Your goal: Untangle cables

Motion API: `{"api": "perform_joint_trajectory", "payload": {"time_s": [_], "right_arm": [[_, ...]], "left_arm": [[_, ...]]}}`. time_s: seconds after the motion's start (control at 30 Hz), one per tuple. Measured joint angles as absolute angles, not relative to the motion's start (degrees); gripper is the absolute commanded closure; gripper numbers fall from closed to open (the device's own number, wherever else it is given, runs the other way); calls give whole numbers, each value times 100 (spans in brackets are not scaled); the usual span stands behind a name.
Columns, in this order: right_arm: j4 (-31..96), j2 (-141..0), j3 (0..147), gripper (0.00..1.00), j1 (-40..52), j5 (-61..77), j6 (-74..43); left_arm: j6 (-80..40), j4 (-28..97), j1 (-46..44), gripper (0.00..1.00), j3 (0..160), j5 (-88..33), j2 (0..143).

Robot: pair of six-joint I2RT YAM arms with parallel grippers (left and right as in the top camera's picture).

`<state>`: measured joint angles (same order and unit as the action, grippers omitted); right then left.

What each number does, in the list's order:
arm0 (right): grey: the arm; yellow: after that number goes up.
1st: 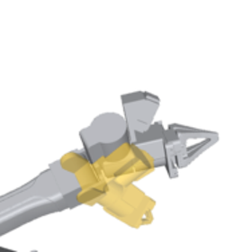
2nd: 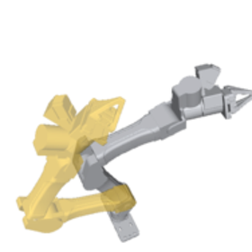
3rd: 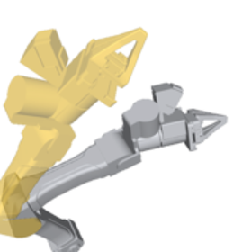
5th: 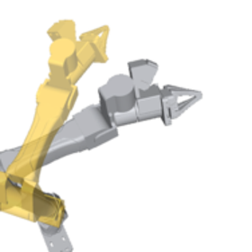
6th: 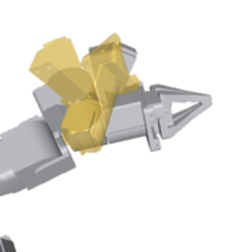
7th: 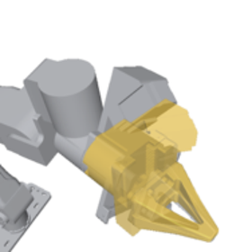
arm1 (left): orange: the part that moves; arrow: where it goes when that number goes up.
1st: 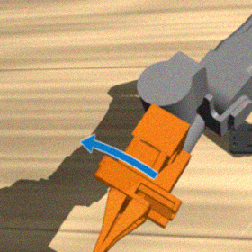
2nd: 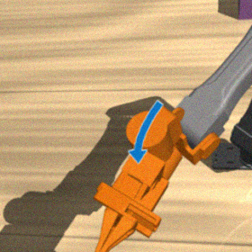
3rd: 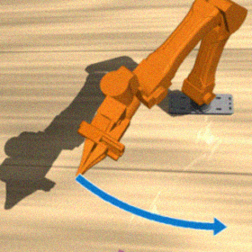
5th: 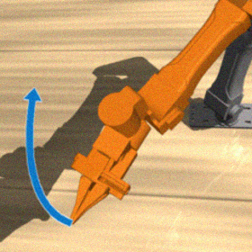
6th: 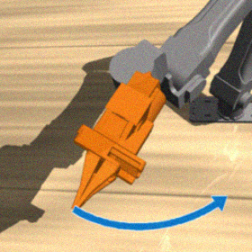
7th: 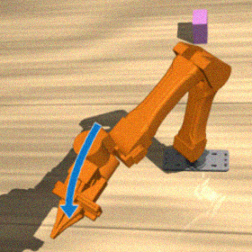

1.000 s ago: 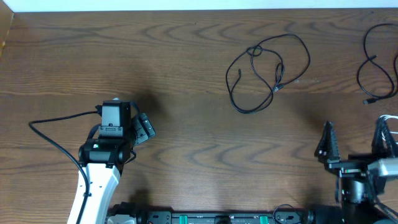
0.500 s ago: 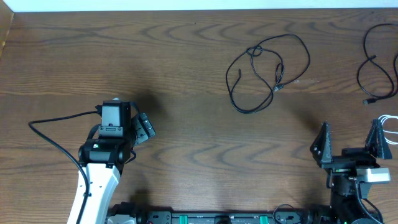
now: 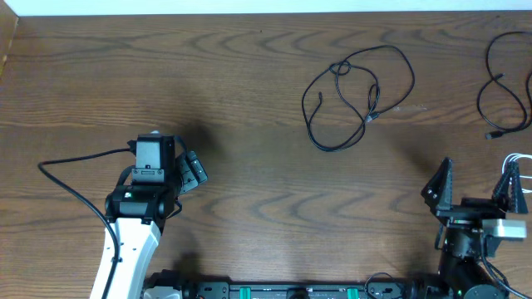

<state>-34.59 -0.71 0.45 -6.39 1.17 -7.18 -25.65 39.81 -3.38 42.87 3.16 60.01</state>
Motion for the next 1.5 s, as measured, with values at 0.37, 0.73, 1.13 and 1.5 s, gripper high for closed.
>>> {"api": "perform_joint_trajectory", "payload": {"time_s": [0.37,0.73,1.13,1.5], "right_arm": [[-1334,-73,36,1,-639,10,-718],[377,-73,36,1,-639,-1,-720],[403,-113,36,1,-639,3,-718],[403,-113,36,1,-639,3,-718]], "left_arm": [[-2565,3981,-338,6,4287,314,6001],[-2565,3981,-338,6,4287,316,6001],[-2565,3981,-338,6,4287,316,6001],[-2565,3981,-338,6,4287,316,6001]]}}
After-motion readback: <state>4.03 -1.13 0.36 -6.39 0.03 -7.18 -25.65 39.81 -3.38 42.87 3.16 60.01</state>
